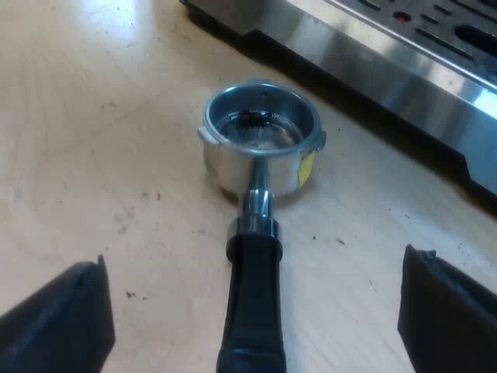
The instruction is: Grind coffee beans and then tamp
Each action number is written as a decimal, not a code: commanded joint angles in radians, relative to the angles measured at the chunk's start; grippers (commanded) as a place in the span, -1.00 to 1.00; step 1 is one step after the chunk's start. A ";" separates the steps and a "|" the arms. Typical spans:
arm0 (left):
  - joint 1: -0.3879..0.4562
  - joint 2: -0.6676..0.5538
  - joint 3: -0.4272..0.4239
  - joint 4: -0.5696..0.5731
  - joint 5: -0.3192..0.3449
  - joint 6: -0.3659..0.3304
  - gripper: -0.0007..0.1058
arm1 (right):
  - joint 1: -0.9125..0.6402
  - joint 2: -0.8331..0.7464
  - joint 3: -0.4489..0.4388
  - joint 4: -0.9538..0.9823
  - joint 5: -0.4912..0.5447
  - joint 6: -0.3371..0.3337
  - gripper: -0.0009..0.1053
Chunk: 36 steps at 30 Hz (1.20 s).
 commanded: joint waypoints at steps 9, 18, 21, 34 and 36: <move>-0.008 0.130 -0.018 -0.074 -0.008 -0.015 -0.98 | -0.005 -0.004 0.002 -0.016 0.011 0.002 0.46; -0.002 0.220 -0.018 -0.093 -0.026 -0.016 -0.98 | -0.005 -0.004 0.002 -0.016 0.011 0.002 0.46; -0.002 0.247 -0.018 -0.093 -0.063 -0.017 -0.98 | -0.005 -0.004 0.002 -0.016 0.011 0.002 0.46; 0.021 0.365 -0.018 -0.153 -0.057 -0.015 -0.98 | -0.005 -0.004 0.002 -0.016 0.011 0.007 0.46; 0.021 0.371 -0.018 -0.163 -0.057 -0.015 -0.98 | -0.005 -0.004 0.002 -0.016 0.011 0.007 0.46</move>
